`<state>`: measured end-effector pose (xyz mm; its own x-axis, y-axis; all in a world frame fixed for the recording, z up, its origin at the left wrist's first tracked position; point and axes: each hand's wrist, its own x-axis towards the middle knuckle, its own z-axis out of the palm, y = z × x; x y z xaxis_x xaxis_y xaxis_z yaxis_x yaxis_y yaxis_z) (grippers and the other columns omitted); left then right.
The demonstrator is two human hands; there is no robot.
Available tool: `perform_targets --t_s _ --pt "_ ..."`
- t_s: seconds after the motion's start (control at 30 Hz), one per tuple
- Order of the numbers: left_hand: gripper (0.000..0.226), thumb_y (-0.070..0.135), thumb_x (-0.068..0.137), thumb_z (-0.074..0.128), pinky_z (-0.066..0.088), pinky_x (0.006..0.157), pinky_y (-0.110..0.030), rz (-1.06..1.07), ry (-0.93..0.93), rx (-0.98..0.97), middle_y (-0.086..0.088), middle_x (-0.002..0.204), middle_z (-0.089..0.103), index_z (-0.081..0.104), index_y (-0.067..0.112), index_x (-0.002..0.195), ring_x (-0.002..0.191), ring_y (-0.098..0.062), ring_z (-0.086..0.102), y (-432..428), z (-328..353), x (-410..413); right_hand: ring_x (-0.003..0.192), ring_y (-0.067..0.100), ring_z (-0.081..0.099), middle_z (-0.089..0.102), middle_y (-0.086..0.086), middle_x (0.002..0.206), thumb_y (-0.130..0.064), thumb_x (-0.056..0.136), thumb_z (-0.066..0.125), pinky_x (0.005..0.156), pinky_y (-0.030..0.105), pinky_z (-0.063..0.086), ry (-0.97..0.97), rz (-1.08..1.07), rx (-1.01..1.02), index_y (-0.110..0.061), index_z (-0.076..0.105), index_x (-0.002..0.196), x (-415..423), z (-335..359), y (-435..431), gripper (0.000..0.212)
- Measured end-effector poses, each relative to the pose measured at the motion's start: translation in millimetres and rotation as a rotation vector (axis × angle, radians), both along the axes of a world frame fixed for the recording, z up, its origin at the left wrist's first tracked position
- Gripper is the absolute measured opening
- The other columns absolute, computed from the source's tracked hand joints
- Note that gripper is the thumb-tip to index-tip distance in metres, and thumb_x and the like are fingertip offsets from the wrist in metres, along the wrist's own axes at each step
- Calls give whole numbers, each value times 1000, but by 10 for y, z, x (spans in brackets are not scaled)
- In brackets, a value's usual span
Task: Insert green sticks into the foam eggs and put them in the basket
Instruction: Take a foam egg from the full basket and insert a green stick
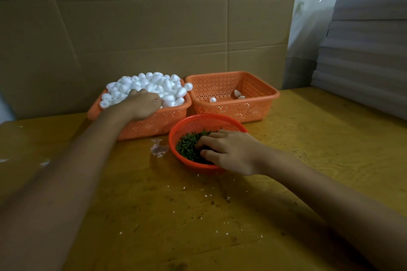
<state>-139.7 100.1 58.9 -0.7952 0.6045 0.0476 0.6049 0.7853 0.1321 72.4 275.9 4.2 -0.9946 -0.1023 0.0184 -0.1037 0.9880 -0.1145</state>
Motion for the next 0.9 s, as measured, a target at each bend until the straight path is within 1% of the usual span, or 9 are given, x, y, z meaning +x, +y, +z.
perform_targets --t_s 0.07,0.13,0.3,0.43,0.5,0.6,0.67,0.83,0.9 --pt "43 26 114 30 7 121 -39 -7 -1 44 -16 163 39 66 12 134 156 -34 17 1 -16 40 132 21 48 58 1 139 -47 110 32 102 34 35 3 0 7 -29 47 147 0 4 -3 44" --pt "41 28 112 34 16 115 -41 10 17 112 -19 153 47 71 16 127 149 -36 25 -14 -31 61 132 21 48 58 1 139 -46 110 32 100 34 34 -2 -3 11 -29 47 147 5 10 -7 43" --pt "36 42 110 39 19 115 -48 66 5 121 -25 158 35 69 33 126 146 -40 24 -36 -40 19 131 22 48 59 2 136 -45 111 32 101 34 35 -11 -10 29 -27 46 147 11 9 -14 42" --pt "43 56 108 37 20 117 -52 112 66 192 -24 154 35 59 33 137 146 -37 22 -35 -134 -60 132 23 48 57 4 139 -45 111 31 101 34 34 -22 -8 43 -26 44 149 12 12 -25 44" --pt "39 45 110 36 24 115 -51 105 145 268 -26 147 40 57 29 139 140 -39 28 -31 -187 -87 132 23 48 58 3 138 -46 111 30 103 36 35 -19 -8 42 -27 43 149 11 7 -20 44" --pt "35 20 108 37 33 107 -51 73 297 404 -26 133 53 65 20 130 129 -41 39 -63 -248 -101 131 22 48 58 3 136 -46 111 30 104 38 38 -18 -7 37 -27 44 148 10 5 -18 43" --pt "34 13 106 40 38 101 -53 65 366 471 -23 129 59 68 17 124 126 -41 44 -92 -269 -87 130 23 49 59 3 135 -46 111 30 104 39 38 -22 -7 34 -27 45 147 13 2 -13 43" --pt "51 -6 99 40 43 104 -53 47 358 530 -22 132 64 67 15 136 128 -42 50 -110 -266 -110 131 23 48 58 3 137 -46 111 30 102 36 35 -26 -5 37 -27 44 148 2 -9 -11 44" --pt "44 -5 100 44 47 101 -51 27 355 578 -20 121 70 72 13 128 121 -39 58 -115 -259 -145 131 23 48 57 3 137 -46 111 30 100 35 34 -29 -3 37 -27 44 148 -1 -8 -11 44"
